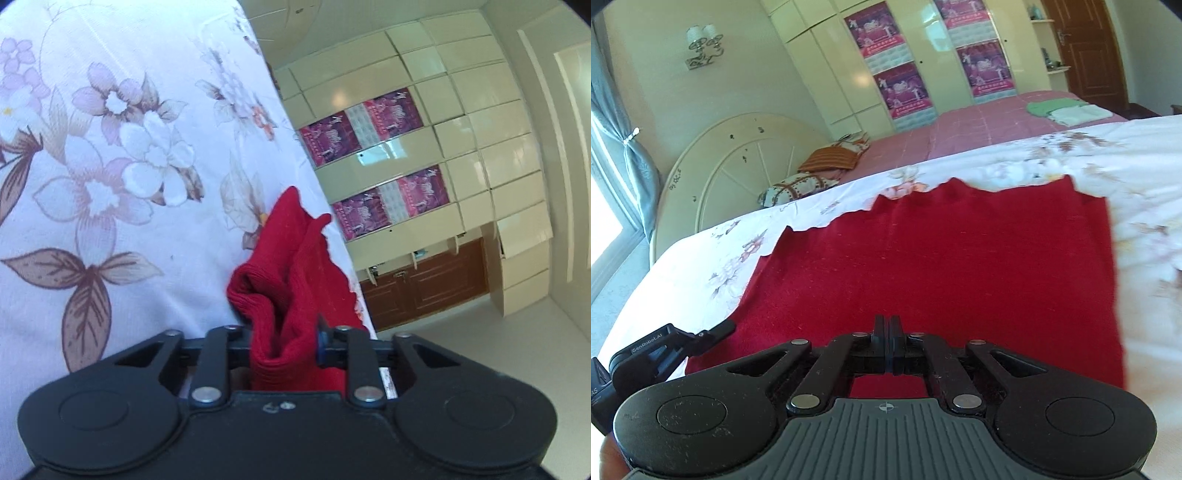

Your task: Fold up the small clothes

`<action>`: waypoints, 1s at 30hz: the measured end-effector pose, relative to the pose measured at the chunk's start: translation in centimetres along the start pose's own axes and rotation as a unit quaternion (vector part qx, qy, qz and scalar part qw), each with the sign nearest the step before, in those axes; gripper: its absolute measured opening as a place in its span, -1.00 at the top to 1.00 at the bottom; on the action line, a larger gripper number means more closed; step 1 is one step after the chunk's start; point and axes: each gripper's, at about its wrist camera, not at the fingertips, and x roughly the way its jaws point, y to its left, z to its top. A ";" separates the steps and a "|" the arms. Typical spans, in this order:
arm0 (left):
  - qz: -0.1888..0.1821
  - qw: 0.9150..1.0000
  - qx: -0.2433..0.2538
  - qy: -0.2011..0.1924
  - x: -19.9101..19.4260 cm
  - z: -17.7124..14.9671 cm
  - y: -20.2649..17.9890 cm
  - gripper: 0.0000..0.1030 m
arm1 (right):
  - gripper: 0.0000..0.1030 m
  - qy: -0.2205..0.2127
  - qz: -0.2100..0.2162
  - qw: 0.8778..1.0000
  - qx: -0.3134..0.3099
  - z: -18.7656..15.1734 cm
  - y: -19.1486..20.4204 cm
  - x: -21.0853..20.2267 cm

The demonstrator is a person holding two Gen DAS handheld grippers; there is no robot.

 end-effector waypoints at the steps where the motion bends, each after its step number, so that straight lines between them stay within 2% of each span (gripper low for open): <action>1: -0.005 1.000 -0.002 0.002 0.1 0.1 0.1 0.61 | 1.00 0.001 0.003 1.000 -0.002 0.1 0.3 0.7; 3: -0.012 1.000 -0.001 0.007 0.2 0.4 0.2 0.70 | 1.00 -0.001 0.005 1.000 -0.012 0.2 0.9 1.8; 5: -0.040 0.999 -0.022 0.006 -0.3 0.7 0.6 0.75 | 1.00 -0.001 0.008 1.000 -0.018 0.2 1.3 2.5; 7: -0.068 0.997 -0.023 -0.003 -1.2 1.3 0.2 0.83 | 1.00 0.028 -0.023 0.999 -0.040 -0.3 1.5 4.0; 8: -0.064 0.998 -0.011 -0.001 -1.2 1.4 -0.1 0.82 | 1.00 0.023 -0.026 0.998 -0.050 -0.6 1.6 4.1; 9: -0.045 0.999 0.000 0.008 -0.7 1.5 -0.3 0.83 | 1.00 0.021 -0.029 0.998 -0.054 -0.8 1.7 4.2; 11: -0.007 0.999 -0.018 0.042 1.0 1.4 0.7 0.83 | 1.00 0.022 -0.034 0.997 -0.058 -0.8 1.8 4.2; 13: -0.021 0.999 -0.027 0.033 0.8 1.5 1.0 0.84 | 1.00 0.020 -0.028 0.998 -0.047 -1.0 1.5 4.2; 16: -0.022 0.999 -0.002 0.027 0.0 1.4 -0.5 0.85 | 1.00 0.024 -0.013 0.999 -0.025 -0.8 0.7 4.1; 20: -0.019 0.994 0.096 0.038 -0.3 1.5 -5.5 0.86 | 1.00 0.031 0.000 1.000 -0.003 -0.2 0.0 4.1; 22: -0.021 0.988 0.147 0.047 -0.2 0.8 -8.5 0.86 | 1.00 0.036 0.008 0.999 0.012 0.1 -0.4 4.0; 24: -0.021 0.977 0.205 0.054 -0.2 -0.3 -11.8 0.87 | 1.00 0.039 0.017 0.999 0.028 0.5 -1.0 3.7; 27: -0.030 0.956 0.281 0.076 0.4 -3.1 -16.6 0.87 | 1.00 -0.007 -0.005 0.999 0.050 1.3 -2.4 1.3; 28: -0.034 0.949 0.300 0.088 0.8 -4.3 -18.0 0.87 | 1.00 -0.015 0.001 0.998 0.067 1.6 -3.3 0.4; 30: -0.039 0.930 0.345 0.116 1.7 -7.5 -20.6 0.86 | 1.00 -0.037 0.003 0.994 0.099 2.1 -5.5 -1.7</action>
